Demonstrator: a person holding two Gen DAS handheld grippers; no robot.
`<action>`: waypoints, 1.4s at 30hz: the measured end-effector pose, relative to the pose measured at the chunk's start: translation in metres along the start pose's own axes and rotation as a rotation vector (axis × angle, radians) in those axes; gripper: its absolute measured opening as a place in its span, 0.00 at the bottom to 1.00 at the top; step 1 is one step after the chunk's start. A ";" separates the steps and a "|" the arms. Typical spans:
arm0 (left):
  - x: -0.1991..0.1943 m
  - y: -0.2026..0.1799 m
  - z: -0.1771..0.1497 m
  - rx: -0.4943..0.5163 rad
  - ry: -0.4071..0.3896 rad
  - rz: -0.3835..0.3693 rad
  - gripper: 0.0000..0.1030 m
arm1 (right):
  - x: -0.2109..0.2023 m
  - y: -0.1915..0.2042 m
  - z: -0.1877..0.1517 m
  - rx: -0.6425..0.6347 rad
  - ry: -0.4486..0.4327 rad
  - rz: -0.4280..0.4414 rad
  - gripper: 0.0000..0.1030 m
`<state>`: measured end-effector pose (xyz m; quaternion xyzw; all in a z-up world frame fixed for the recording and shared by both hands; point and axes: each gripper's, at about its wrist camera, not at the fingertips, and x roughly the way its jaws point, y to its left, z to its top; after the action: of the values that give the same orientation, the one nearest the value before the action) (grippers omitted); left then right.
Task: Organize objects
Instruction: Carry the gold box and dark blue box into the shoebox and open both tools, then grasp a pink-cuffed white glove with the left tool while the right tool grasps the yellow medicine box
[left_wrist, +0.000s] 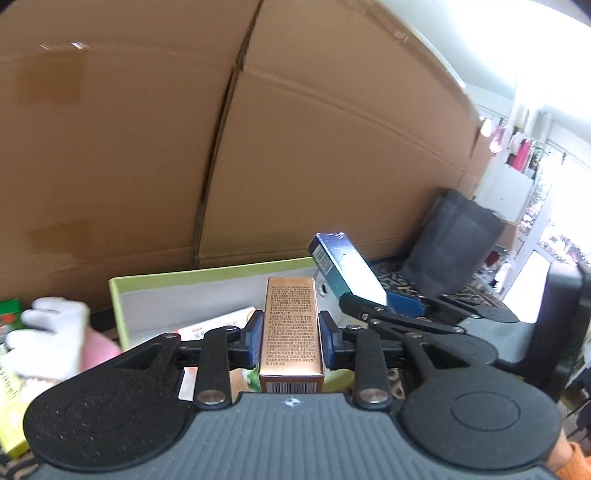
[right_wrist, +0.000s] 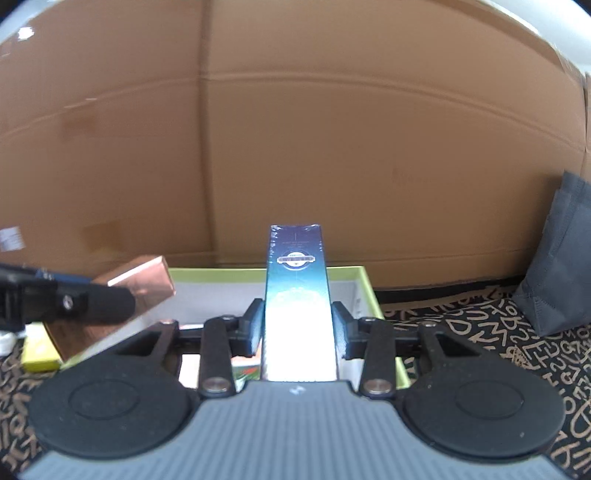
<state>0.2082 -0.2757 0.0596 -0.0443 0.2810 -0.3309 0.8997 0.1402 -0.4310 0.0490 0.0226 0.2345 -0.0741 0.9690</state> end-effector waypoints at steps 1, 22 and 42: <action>0.011 0.000 0.000 0.004 0.008 0.012 0.31 | 0.008 -0.004 0.000 0.006 0.001 -0.005 0.37; 0.038 0.014 -0.010 0.000 -0.055 0.103 0.87 | 0.038 0.006 -0.030 -0.116 0.007 -0.033 0.98; -0.091 0.040 -0.044 0.004 -0.140 0.245 0.87 | -0.040 0.069 -0.024 -0.088 0.032 -0.026 1.00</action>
<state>0.1510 -0.1835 0.0552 -0.0310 0.2203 -0.2153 0.9509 0.1047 -0.3559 0.0467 -0.0220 0.2531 -0.0761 0.9642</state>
